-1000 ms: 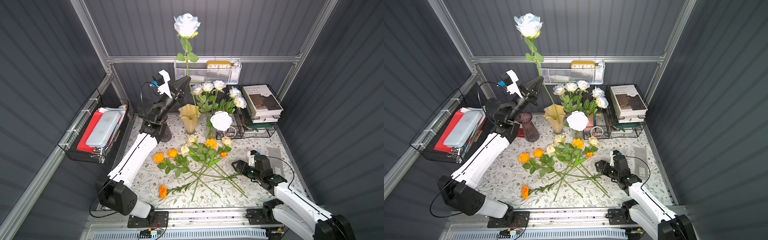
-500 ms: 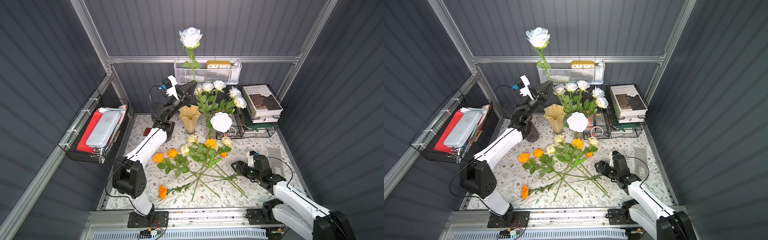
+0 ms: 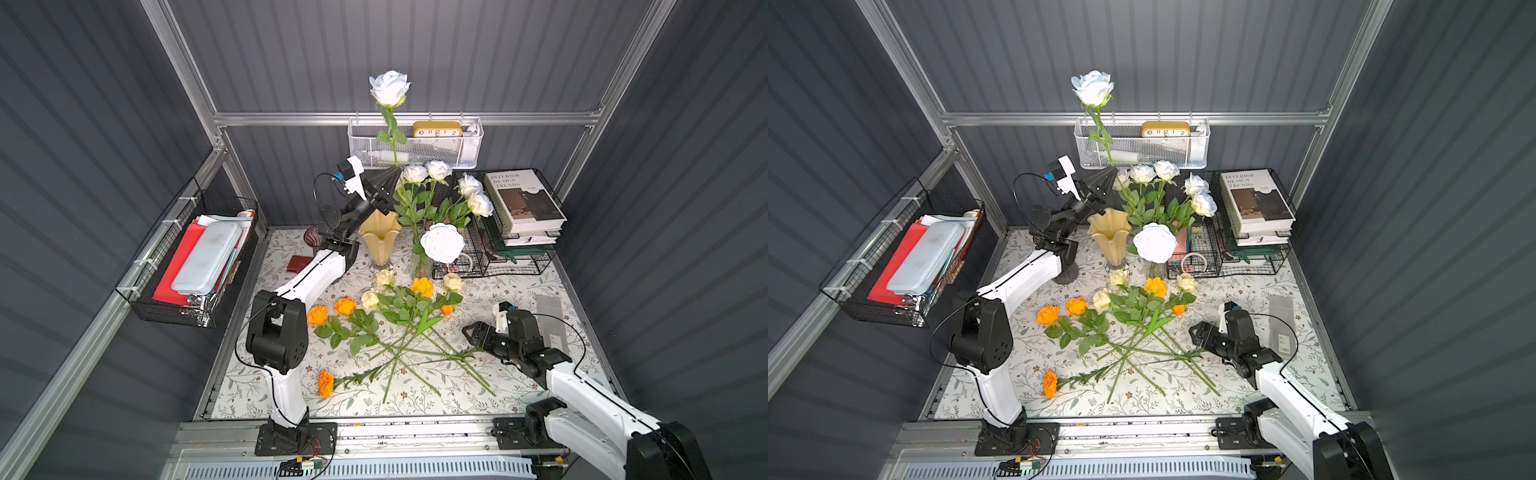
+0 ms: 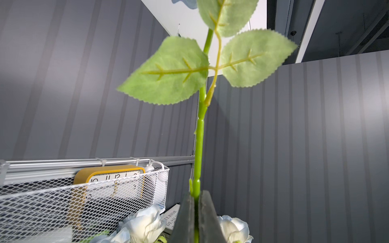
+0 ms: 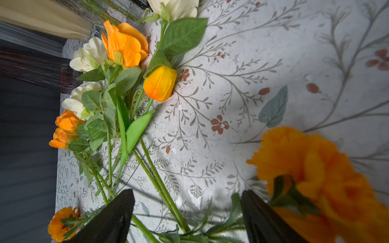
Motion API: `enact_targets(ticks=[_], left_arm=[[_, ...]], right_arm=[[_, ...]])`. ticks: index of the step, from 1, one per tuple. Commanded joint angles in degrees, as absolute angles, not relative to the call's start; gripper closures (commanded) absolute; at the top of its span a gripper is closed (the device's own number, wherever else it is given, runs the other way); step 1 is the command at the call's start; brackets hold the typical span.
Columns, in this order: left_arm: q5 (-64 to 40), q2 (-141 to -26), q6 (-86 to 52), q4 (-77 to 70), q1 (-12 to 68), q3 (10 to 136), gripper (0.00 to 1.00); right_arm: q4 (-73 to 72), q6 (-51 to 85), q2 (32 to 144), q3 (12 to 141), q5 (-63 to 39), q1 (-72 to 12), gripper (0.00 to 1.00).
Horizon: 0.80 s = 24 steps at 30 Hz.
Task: Arrange the flowers in different vases according to their colors
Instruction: Insert the flower into the vase.
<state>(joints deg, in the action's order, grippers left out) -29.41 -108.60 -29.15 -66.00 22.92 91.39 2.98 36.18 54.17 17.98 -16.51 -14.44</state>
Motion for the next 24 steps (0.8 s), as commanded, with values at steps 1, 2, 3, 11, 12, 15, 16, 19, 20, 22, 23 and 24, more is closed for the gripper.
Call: enact_targets(ticks=[1,2,3,11,12,15,16,19,20,22,23,24], left_arm=[[-30.5,-108.5,-28.3,-67.7,22.9,94.5,1.0],[-30.6,-108.8,-28.2,-67.6,22.9,94.8,1.0],[-30.8,-109.0,-28.2,-67.6,22.9,95.2,1.0],[-30.5,-112.8,-28.4,-68.2,22.9,97.1,1.0],[-30.4,-113.4,-28.3,-68.2,22.9,97.2,1.0],[-30.4,-115.5,-28.0,-68.5,23.0,97.9,1.0],[-30.4,-116.0,-27.7,-68.5,23.1,97.9,1.0],[-30.1,-117.6,-26.5,-71.4,23.8,96.7,1.0],[-30.1,-118.3,-26.5,-71.9,23.9,96.7,1.0],[-30.2,-119.6,-26.9,-73.9,24.2,96.2,1.0],[-30.3,-120.1,-27.2,-75.0,24.4,95.8,1.0],[-30.3,-120.4,-27.2,-75.5,24.6,95.4,1.0]], right_arm=[[2.5,35.7,55.2,18.6,-17.2,-14.3,0.16],[2.3,35.7,55.4,18.6,-17.4,-14.3,0.16],[2.1,35.7,55.8,18.6,-17.5,-14.3,0.16],[1.9,35.5,56.0,18.7,-17.8,-14.2,0.15],[1.9,35.5,55.9,18.6,-17.8,-14.3,0.16],[1.9,35.5,55.9,18.7,-17.8,-14.2,0.16],[1.9,35.4,55.8,18.6,-17.8,-14.3,0.16],[1.7,35.4,55.8,18.6,-17.8,-14.2,0.15],[1.7,35.4,55.9,18.7,-17.8,-14.2,0.15],[1.8,35.4,55.8,18.7,-18.1,-14.3,0.16],[1.9,35.4,55.7,18.6,-18.1,-14.2,0.16],[1.9,35.3,55.6,18.6,-18.2,-14.3,0.16]])
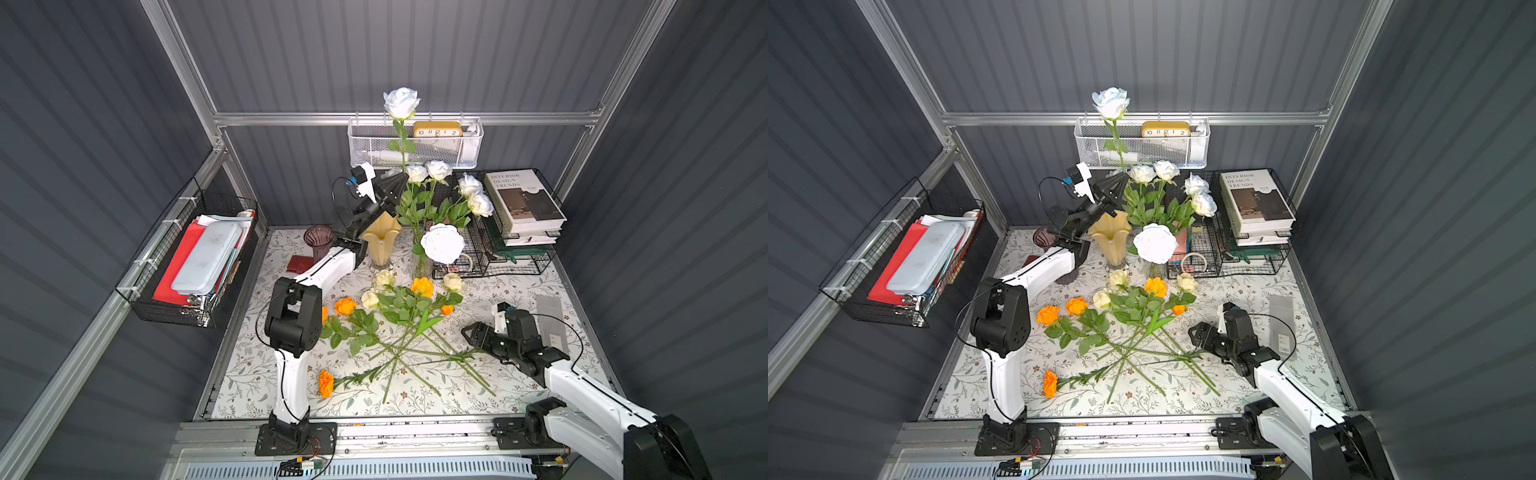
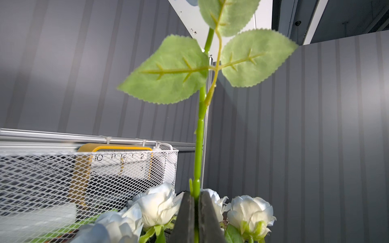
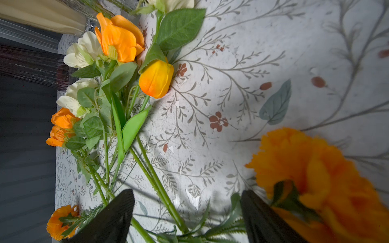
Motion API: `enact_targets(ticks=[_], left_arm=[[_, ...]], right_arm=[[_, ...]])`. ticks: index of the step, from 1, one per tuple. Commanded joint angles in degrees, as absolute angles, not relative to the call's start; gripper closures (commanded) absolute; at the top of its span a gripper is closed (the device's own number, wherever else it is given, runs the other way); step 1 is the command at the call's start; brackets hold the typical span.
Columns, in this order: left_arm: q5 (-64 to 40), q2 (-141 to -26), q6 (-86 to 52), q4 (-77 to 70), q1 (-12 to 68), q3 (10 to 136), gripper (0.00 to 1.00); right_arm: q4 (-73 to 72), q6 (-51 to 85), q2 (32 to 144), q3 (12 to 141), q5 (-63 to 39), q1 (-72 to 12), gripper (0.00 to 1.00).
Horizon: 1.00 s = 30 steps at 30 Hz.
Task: Arrange the flowers in different vases according to their colors
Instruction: Insert the flower into the vase.
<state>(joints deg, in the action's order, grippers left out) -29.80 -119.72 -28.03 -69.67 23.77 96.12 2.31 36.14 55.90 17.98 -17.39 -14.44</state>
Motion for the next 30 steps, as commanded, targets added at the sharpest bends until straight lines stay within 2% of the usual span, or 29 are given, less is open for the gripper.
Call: enact_targets(ticks=[1,2,4,5,6,8,18,21,30], left_arm=[[-30.4,-120.5,-27.2,-75.6,24.8,95.1,1.0],[-30.4,-120.6,-27.2,-75.3,24.9,94.8,0.99],[-31.0,-120.5,-27.9,-74.7,25.0,94.1,0.81],[-31.0,-120.3,-28.6,-74.1,25.1,93.5,0.65],[-30.7,-119.9,-28.6,-73.3,25.3,92.7,0.54],[-29.8,-118.6,-27.4,-71.0,25.8,91.1,0.38],[-26.3,-107.2,-23.4,-55.6,26.2,78.4,0.23],[-22.0,-102.8,-21.0,-50.7,26.3,73.7,0.17],[-10.3,-86.7,-15.8,-39.0,26.9,60.5,0.12]], right_arm=[[1.9,35.3,55.6,18.6,-18.2,-14.3,0.16],[1.9,35.4,55.5,18.5,-18.1,-14.3,0.16],[1.9,35.3,55.4,18.5,-18.2,-14.2,0.16],[2.0,35.3,55.3,18.6,-18.2,-14.2,0.16],[2.1,35.3,55.2,18.5,-18.1,-14.3,0.16],[1.9,35.2,55.2,18.5,-18.3,-14.3,0.16],[3.2,35.1,54.2,18.9,-17.7,-14.3,0.16],[3.1,35.0,54.2,19.3,-18.2,-14.3,0.15],[2.8,35.3,54.8,20.2,-20.9,-14.3,0.15]])
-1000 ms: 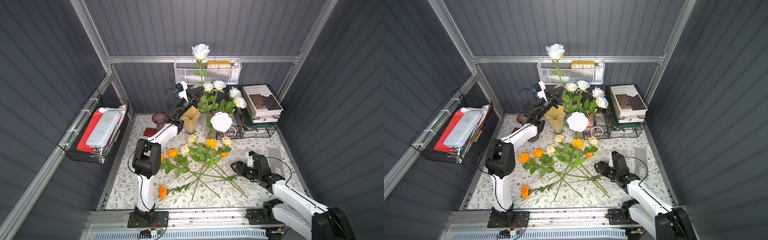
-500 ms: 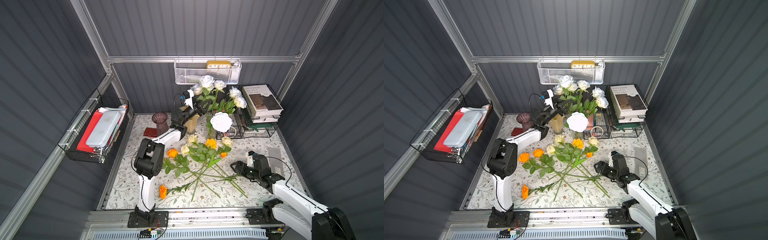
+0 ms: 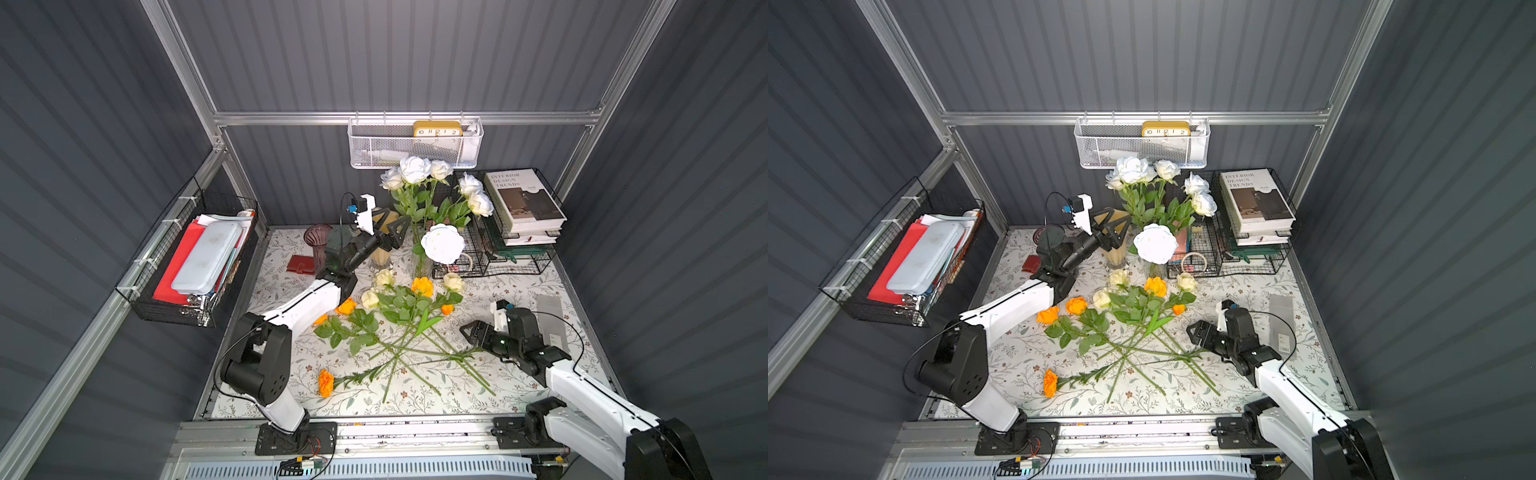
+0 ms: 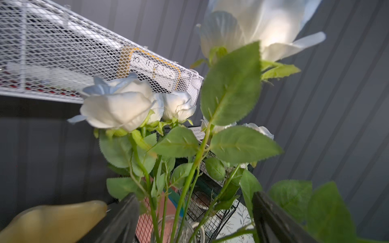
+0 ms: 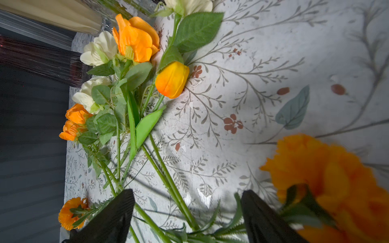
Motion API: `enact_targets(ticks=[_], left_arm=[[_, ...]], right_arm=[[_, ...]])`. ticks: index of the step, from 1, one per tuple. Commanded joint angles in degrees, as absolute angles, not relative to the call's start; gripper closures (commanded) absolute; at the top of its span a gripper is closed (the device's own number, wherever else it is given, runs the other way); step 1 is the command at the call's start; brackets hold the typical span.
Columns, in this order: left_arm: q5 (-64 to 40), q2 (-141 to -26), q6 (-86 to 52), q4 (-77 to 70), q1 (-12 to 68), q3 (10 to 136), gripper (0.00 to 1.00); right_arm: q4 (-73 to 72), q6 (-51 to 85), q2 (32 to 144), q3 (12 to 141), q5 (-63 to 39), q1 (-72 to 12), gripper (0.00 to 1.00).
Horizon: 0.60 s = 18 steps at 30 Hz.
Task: Arrange the flowers in different vases according to their colors
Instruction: Insert the flower into the vase.
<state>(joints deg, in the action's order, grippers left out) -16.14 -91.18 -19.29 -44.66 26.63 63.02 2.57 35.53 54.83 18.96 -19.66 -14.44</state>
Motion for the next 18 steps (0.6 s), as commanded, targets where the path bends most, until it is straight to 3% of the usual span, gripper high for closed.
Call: enact_targets(ticks=[1,9,18], left_arm=[[-8.8,-85.2,-15.2,-36.8,26.9,59.7,0.12],[-0.5,-70.3,-16.1,-26.7,27.0,51.1,0.11],[4.0,-53.6,-22.3,-8.8,27.2,41.7,0.1]], right_arm=[[2.9,35.1,54.8,20.2,-21.2,-14.3,0.15],[5.1,32.9,54.6,22.3,-23.3,-15.5,0.16],[15.9,24.7,58.4,33.7,-14.9,-26.1,0.16]])
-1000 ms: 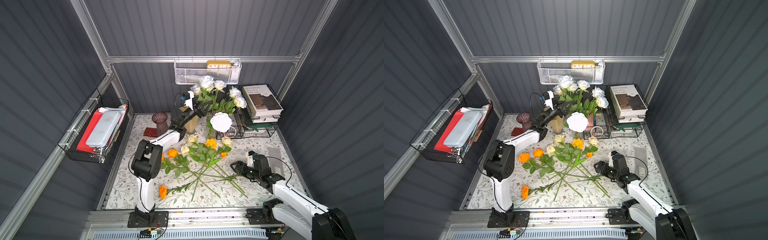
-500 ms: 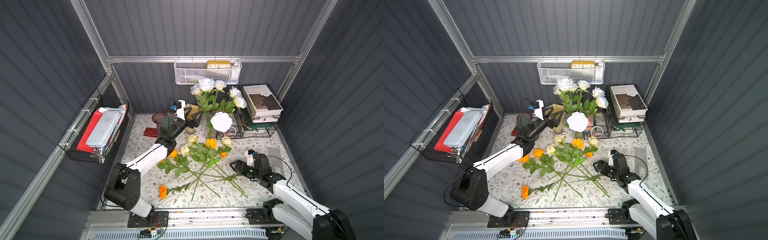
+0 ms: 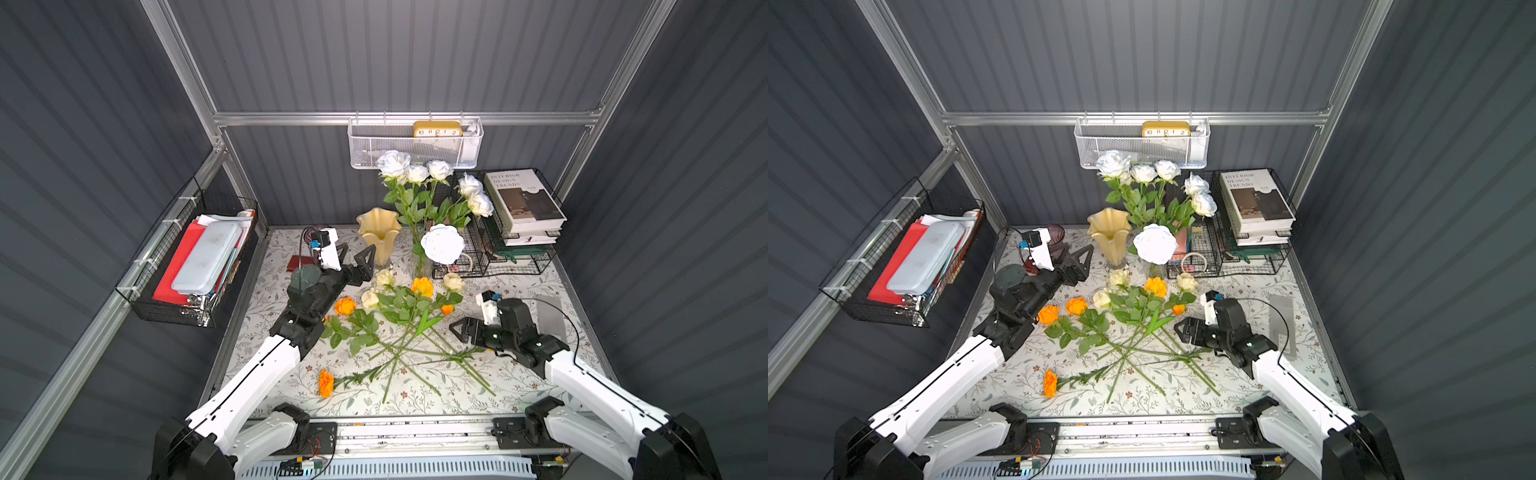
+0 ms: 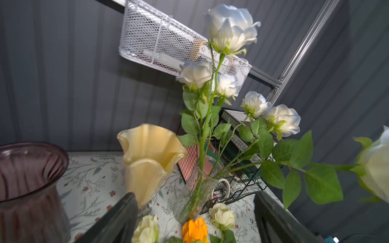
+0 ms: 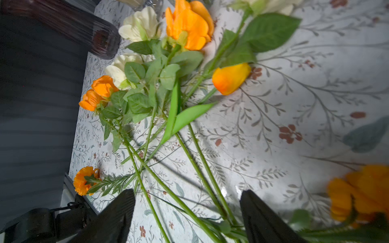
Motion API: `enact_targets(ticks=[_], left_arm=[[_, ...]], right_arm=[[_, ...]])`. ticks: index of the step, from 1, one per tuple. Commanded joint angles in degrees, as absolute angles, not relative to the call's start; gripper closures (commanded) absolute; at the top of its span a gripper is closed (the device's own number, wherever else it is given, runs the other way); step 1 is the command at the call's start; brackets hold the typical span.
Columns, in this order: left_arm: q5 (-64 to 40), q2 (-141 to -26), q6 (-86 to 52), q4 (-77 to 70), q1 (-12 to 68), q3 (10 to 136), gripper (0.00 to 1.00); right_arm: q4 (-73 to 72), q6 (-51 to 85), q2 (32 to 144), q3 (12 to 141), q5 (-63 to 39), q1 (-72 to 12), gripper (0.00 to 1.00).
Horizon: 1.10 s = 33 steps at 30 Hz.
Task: Arrange the flowers in different vases according to their colors
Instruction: Insert the flower into the vase, then pick up the flower at the center of the board.
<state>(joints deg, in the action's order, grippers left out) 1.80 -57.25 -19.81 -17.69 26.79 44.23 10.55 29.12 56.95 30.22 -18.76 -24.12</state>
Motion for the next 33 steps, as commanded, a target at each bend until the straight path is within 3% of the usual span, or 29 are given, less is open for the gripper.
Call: enact_targets(ticks=[1,7,11,14,21,33], left_arm=[[3.9,-51.9,-22.7,-7.8,27.2,40.3,0.1],[3.8,-44.2,-26.9,-4.6,28.1,35.7,0.11],[4.0,-43.9,-25.9,-3.1,29.6,35.4,0.13],[2.3,-45.7,-23.2,-4.3,33.4,35.8,0.14],[8.3,-61.4,-16.7,-3.8,48.7,41.2,0.16],[12.0,-86.1,3.9,11.8,59.2,59.4,0.19]], right_arm=[[16.7,24.1,59.0,34.7,-14.8,-26.6,0.16],[21.8,19.6,64.0,41.4,-7.1,-32.4,0.17],[22.0,18.4,64.4,42.5,-6.8,-33.6,0.18],[24.4,21.9,64.1,42.9,0.9,-33.3,0.18],[22.7,30.1,58.4,37.9,-3.3,-21.2,0.2],[21.2,29.7,56.9,31.7,-12.2,-9.7,0.19]])
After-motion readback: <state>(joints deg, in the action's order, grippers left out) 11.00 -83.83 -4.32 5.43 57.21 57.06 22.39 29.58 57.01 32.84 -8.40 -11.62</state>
